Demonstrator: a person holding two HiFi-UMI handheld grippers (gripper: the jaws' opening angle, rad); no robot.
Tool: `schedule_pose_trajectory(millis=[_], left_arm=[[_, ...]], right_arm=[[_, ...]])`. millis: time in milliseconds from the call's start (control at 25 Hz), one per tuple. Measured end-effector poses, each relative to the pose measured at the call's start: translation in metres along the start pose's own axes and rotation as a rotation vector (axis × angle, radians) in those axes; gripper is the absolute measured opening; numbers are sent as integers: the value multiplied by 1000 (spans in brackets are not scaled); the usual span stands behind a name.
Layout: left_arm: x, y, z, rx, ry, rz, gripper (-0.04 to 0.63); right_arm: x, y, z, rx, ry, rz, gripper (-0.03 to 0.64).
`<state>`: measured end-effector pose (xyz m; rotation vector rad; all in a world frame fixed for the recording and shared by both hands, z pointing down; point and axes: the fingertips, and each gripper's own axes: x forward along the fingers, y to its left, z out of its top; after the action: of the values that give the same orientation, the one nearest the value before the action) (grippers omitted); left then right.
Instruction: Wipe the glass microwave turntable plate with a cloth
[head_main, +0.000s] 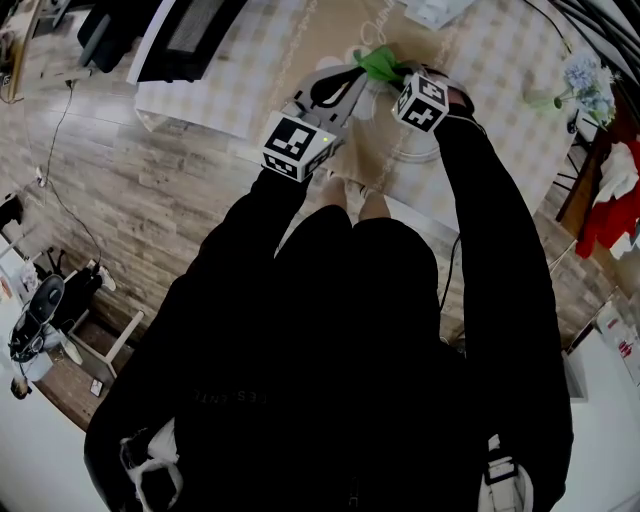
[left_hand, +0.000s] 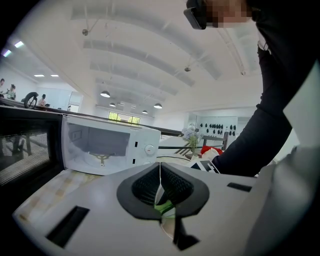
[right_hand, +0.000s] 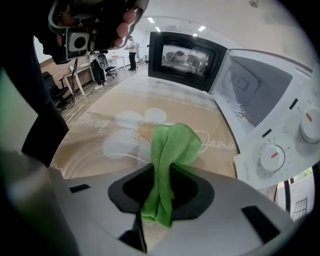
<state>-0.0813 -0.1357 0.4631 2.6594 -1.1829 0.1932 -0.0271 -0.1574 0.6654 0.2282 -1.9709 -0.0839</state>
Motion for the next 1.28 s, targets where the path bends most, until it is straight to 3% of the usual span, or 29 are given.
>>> schedule_pose_trajectory(millis=[840, 1280], left_arm=[[-12, -10, 1, 6, 19, -3, 21], [-7, -16, 3, 21, 21, -21, 21]], right_arm=[[-15, 118, 8, 4, -9, 240, 109], [-23, 154, 5, 16, -1, 295, 109]])
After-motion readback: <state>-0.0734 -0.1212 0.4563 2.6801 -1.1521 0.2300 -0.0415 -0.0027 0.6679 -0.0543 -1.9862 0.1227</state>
